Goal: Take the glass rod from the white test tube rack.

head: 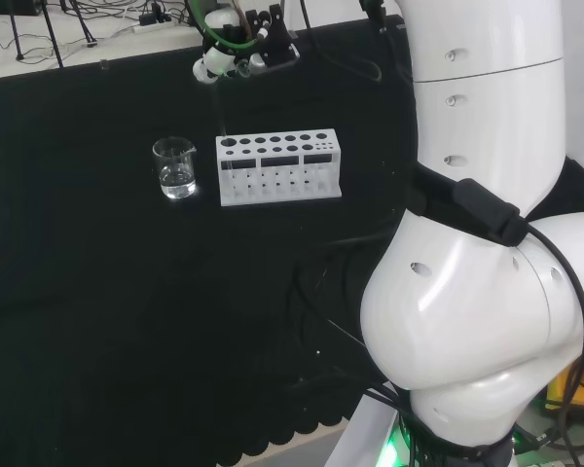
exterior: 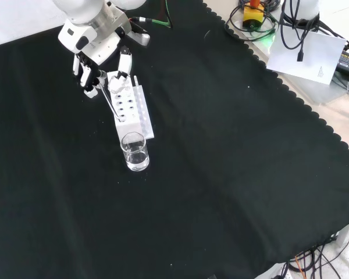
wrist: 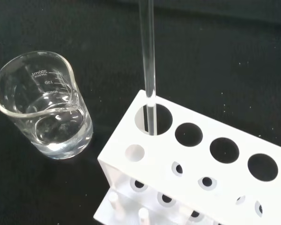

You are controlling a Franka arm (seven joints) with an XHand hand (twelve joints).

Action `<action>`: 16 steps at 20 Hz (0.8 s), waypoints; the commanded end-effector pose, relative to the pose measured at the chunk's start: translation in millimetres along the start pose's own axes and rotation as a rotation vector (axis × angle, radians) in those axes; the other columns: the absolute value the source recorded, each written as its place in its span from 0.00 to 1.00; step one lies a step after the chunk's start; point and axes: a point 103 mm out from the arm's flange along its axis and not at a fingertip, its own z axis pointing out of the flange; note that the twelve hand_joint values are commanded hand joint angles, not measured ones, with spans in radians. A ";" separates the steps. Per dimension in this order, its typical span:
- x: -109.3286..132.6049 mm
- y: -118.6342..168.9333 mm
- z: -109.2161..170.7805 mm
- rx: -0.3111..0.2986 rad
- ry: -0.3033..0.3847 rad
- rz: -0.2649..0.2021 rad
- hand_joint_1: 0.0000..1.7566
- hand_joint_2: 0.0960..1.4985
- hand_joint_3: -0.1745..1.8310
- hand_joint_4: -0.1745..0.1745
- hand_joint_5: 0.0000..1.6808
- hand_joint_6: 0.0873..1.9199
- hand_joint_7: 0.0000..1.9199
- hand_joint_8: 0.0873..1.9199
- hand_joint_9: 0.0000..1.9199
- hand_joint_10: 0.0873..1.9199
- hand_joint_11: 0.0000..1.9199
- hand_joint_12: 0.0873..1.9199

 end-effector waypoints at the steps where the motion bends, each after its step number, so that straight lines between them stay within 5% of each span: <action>1: 5.9 2.3 -0.1 -0.007 -0.022 -0.014 0.38 0.65 0.32 0.00 0.40 0.46 0.57 0.43 0.70 0.42 0.43 0.64; 13: 10.0 -1.5 -1.4 -0.009 -0.072 -0.015 0.50 0.60 0.38 0.00 0.50 0.46 0.66 0.41 0.78 0.40 0.57 0.59; 16: 11.7 -3.3 -4.3 0.012 -0.064 -0.004 0.49 0.58 0.39 0.00 0.42 0.48 0.59 0.41 0.77 0.39 0.58 0.58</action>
